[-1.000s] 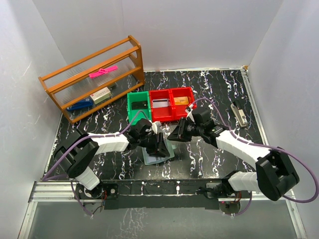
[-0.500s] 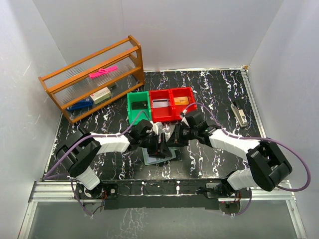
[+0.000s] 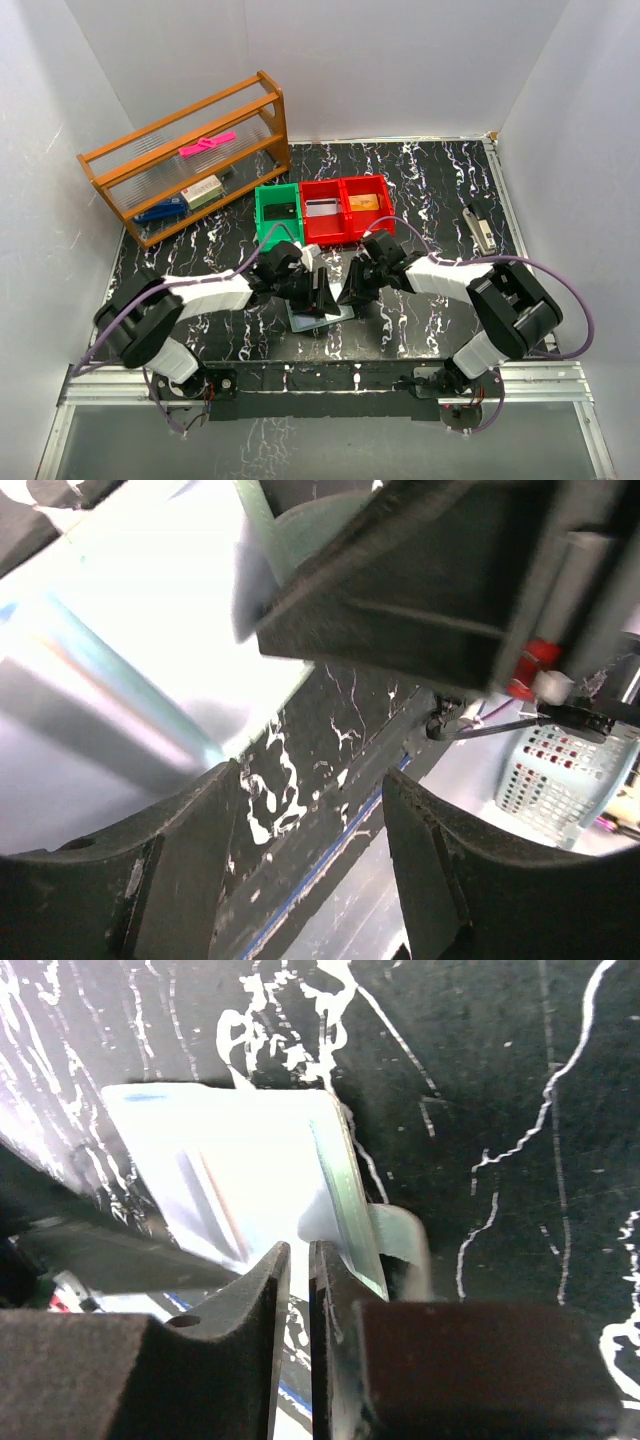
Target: Take the credit cards out of the card holder
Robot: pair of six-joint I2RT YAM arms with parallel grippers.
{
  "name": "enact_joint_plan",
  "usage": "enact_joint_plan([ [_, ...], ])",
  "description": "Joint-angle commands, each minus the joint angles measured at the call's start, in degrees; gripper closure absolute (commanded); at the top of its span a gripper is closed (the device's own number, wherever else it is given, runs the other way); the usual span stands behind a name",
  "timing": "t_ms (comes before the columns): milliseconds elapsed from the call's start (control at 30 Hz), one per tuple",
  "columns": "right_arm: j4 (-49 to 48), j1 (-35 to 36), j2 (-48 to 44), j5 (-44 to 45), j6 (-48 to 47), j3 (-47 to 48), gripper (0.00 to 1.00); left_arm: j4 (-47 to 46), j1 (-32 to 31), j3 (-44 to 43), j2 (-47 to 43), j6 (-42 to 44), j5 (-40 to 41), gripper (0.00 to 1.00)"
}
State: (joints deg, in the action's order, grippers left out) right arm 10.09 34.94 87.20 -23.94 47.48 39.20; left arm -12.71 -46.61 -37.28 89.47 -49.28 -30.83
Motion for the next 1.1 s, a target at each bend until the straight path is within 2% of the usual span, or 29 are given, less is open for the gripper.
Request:
enact_joint_plan([
  [0,-1.34,0.3,0.33,1.71,-2.84,-0.09,0.86,12.78,-0.43,-0.37,-15.69,2.65,14.9,0.38],
  [100,-2.87,0.97,0.29,0.2,-2.54,-0.17,0.83,20.42,-0.33,0.76,-21.45,0.93,24.98,0.35],
  [200,-1.31,2.03,-0.2,2.23,-2.73,1.28,0.8,26.52,-0.24,0.56,-21.73,-0.24,28.83,0.35],
  [367,1.4,4.82,-1.78,7.31,-3.58,3.95,0.76,25.9,-0.21,3.09,-20.44,-4.47,28.69,0.46],
  [533,3.31,8.97,-2.55,11.93,-4.97,7.44,0.7,25.9,-0.2,5.56,-24.53,-10.46,33.51,0.55],
  [667,4.26,13.37,-1.23,16.87,-5.4,10.63,0.6,29.3,-0.11,5.96,-29.16,-12.6,38.4,0.54],
  [800,6.47,16.77,2.63,19.65,-6.53,14.9,0.55,34.25,-0.14,5.79,-33.43,-14.08,42.59,0.53],
  [933,9.68,20.08,6.73,23.78,-7.63,19.98,0.49,37.2,-0.15,6.53,-38.27,-15.42,45.54,0.52],
  [1067,13.25,22.71,10.3,27.86,-8.54,23.94,0.38,39.3,-0.14,7.17,-42.35,-16.09,47.3,0.51],
])
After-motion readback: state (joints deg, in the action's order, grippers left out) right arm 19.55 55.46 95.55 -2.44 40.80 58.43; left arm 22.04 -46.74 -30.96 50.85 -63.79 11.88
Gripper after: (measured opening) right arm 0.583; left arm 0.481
